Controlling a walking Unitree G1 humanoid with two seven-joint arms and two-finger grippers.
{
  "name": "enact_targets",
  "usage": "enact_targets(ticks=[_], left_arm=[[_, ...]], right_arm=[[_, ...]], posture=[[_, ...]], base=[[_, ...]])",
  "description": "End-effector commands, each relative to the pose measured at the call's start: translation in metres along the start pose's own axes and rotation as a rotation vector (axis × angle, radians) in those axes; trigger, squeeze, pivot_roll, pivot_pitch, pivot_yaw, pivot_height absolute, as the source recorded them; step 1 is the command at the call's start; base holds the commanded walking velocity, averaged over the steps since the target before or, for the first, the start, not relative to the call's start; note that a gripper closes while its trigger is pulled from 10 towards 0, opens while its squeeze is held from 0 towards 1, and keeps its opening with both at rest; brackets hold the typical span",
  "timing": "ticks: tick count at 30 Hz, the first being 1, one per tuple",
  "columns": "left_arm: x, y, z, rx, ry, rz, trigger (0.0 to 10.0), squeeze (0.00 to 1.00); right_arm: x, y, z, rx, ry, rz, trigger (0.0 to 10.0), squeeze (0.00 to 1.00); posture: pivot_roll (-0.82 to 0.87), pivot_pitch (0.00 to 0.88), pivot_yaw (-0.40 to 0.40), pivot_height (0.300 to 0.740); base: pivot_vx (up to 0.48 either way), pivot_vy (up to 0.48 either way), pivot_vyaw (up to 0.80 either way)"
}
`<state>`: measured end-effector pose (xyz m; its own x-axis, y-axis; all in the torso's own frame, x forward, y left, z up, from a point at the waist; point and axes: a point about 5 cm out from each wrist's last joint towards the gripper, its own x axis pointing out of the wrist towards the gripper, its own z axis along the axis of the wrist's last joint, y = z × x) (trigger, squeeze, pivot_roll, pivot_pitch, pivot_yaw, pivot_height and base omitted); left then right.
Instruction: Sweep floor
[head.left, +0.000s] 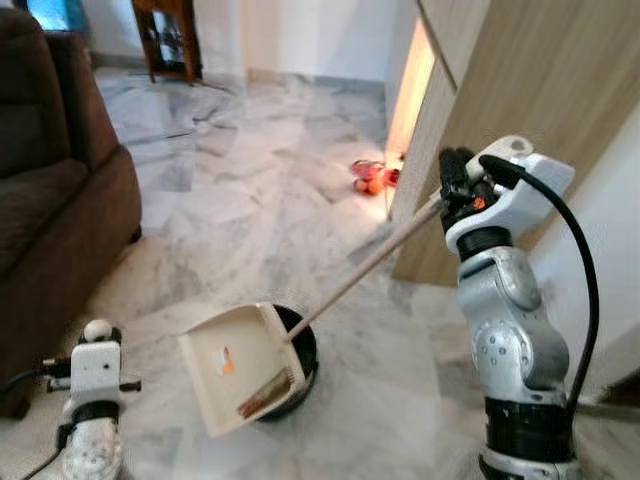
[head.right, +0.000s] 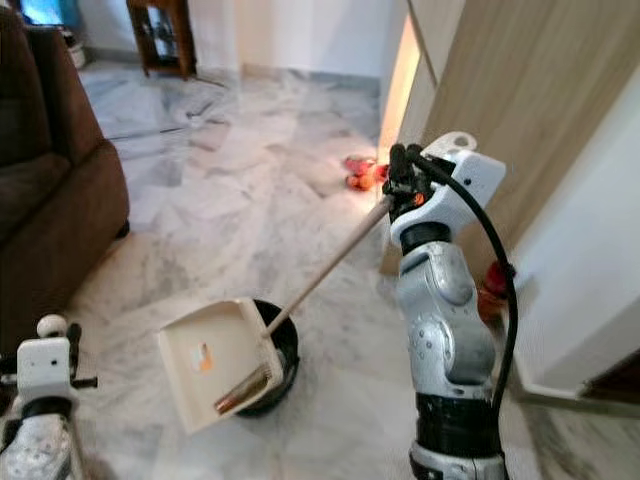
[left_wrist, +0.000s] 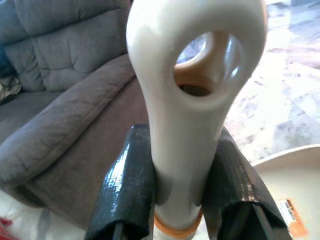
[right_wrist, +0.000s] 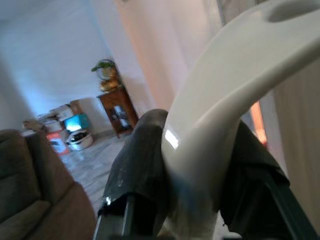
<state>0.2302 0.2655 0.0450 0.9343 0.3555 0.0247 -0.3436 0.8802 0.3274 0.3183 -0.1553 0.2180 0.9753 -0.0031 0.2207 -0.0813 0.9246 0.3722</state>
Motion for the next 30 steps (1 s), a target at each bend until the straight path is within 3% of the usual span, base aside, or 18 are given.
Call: enact_targets(ticks=[1, 21, 30], left_arm=[[0.004, 0.007, 0.006, 0.023, -0.03, 0.019, 10.0, 0.0], [0.004, 0.007, 0.006, 0.02, -0.037, 0.025, 10.0, 0.0], [0.004, 0.005, 0.006, 0.015, -0.043, 0.019, 10.0, 0.0]], right_arm=[[0.002, 0.009, 0.017, 0.019, -0.077, 0.034, 10.0, 0.0], [0.003, 0.016, 0.022, -0.005, -0.115, 0.067, 10.0, 0.0], [0.001, 0.022, 0.023, -0.051, -0.139, 0.108, 10.0, 0.0]], posture=[[0.11, 0.0, -0.044, 0.74], [0.12, 0.0, -0.045, 0.74], [0.11, 0.0, -0.045, 0.74]], base=[[0.386, 0.0, 0.0], [0.38, 0.0, 0.0], [0.0, 0.0, 0.0]])
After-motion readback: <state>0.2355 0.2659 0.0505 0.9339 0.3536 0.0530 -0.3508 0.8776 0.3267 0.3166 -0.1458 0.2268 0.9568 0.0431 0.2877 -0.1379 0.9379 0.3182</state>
